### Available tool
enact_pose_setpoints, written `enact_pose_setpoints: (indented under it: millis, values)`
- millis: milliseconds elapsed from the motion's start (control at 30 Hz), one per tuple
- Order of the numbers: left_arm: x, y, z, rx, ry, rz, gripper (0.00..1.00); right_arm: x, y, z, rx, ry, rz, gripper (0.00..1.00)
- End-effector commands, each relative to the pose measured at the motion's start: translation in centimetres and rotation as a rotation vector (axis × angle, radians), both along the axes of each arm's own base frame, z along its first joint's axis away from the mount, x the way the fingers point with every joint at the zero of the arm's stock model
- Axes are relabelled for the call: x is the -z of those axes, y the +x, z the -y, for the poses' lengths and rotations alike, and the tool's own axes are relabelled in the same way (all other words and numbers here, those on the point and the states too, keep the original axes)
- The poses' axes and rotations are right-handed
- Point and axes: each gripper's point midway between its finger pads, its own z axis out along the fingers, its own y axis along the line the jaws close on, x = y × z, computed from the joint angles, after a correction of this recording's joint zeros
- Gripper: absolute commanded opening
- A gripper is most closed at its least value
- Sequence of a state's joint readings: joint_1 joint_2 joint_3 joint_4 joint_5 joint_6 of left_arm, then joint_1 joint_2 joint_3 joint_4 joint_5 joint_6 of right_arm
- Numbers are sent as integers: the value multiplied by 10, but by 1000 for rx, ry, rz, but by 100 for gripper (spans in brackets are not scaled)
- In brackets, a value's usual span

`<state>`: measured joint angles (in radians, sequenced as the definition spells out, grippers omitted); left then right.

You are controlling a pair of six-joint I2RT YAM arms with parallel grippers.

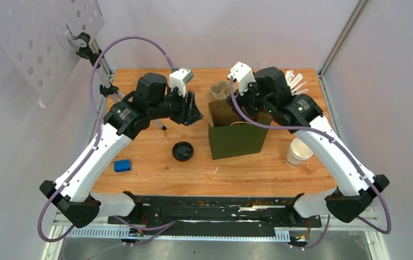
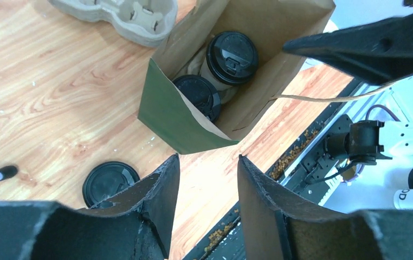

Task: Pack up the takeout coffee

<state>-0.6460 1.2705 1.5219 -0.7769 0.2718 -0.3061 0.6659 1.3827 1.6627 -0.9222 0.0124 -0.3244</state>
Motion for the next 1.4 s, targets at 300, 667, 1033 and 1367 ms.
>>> enact_pose_setpoints:
  millis: [300,667,1033,1367]
  values:
    - [-31,-16,-29,-59,-22,104,100,-109,4,55,374,344,279,73]
    - [-6,-31,-53,-93,43,98,100,-64,80,132,767,321,199,73]
    - [15,-49,-64,-77,73,53,100,40,122,183,911,211,-70,57]
    - [18,-47,-61,-78,69,43,100,69,136,178,871,153,-150,44]
